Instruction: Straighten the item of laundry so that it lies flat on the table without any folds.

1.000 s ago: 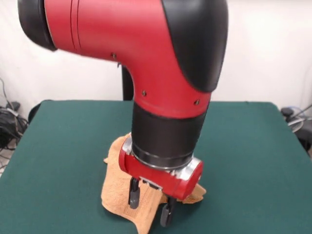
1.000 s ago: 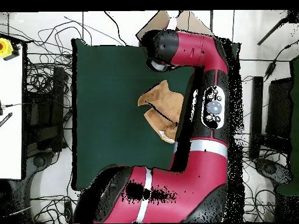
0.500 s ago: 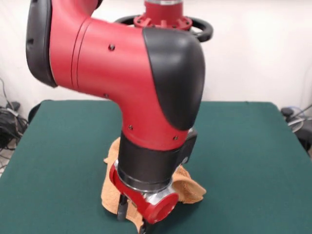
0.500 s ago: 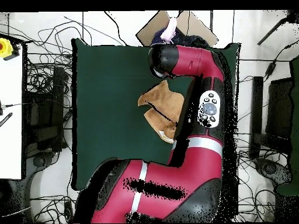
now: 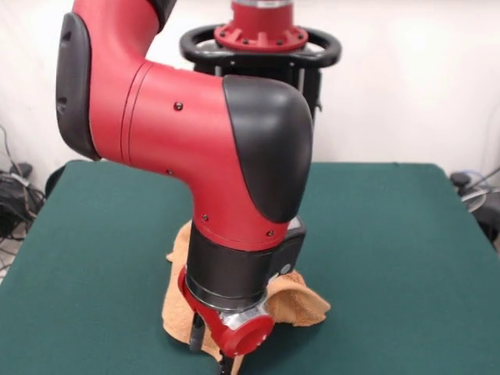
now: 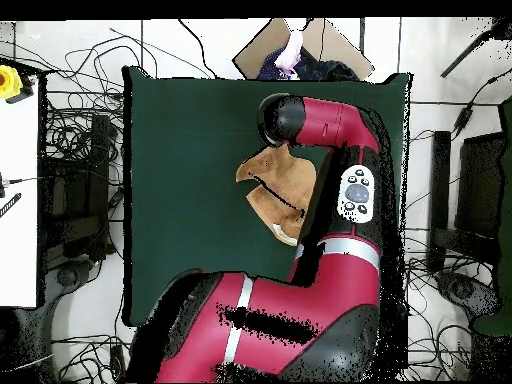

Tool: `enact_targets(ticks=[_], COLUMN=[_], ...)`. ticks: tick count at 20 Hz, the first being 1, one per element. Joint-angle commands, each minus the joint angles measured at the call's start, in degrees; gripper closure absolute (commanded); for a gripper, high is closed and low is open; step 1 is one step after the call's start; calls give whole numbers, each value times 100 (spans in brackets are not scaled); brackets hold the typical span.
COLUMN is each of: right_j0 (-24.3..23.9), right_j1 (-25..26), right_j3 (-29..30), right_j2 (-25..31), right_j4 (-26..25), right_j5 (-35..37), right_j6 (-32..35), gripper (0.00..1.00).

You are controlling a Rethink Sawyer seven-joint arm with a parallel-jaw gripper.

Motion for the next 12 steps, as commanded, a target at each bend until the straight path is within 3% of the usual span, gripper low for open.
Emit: enact_targets(ticks=[1, 7, 12], right_j0=[-295, -721, -1187], right_j1=[-113, -724, -1040], right_j3=[859, 1467, 1879], right_j2=[453, 1525, 2444], right_j4=[-404, -741, -1360], right_j5=[-592, -791, -1052], right_j6=[-890, -2866, -4592], gripper=[0, 0, 0])
